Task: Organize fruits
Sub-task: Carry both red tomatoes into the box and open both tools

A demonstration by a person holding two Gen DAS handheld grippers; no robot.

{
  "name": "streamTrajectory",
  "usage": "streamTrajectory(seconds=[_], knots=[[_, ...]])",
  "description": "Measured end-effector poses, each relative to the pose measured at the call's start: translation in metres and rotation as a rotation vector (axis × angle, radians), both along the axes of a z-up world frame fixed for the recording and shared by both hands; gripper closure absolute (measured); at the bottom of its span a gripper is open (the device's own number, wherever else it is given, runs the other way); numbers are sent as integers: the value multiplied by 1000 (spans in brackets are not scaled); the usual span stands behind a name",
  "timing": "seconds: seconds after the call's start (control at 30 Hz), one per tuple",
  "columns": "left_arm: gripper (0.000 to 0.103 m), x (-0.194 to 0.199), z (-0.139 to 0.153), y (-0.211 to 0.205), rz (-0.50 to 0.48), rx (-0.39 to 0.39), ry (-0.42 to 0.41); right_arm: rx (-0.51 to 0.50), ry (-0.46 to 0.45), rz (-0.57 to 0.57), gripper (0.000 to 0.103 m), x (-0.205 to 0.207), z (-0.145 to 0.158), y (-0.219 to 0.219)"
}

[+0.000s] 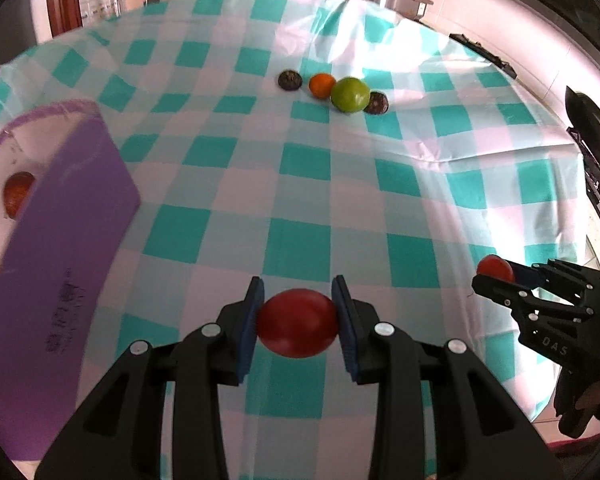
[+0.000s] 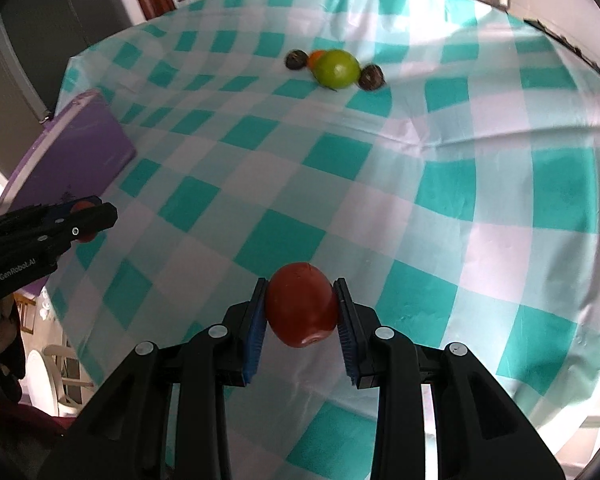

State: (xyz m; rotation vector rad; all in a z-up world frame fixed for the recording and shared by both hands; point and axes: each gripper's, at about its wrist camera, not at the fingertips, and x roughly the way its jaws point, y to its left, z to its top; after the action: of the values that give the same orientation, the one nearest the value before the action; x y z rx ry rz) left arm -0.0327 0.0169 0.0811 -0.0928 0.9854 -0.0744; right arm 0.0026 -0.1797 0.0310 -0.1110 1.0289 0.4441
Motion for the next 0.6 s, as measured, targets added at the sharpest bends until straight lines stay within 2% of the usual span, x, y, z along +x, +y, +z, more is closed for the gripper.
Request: streamTrajectory(seconds=[0.17, 0.37, 0.47, 0.6], knots=[[68, -14, 28, 9, 14, 22, -65, 14, -41, 51, 71, -5, 18, 14], [68, -22, 59, 37, 68, 14, -138, 38, -77, 113, 70, 0, 39, 43], [68, -28, 75, 59, 97, 6, -175, 52, -85, 148, 70, 1, 48, 63], [67, -37, 95, 109, 164, -9, -220, 103, -96, 208, 70, 5, 66, 111]])
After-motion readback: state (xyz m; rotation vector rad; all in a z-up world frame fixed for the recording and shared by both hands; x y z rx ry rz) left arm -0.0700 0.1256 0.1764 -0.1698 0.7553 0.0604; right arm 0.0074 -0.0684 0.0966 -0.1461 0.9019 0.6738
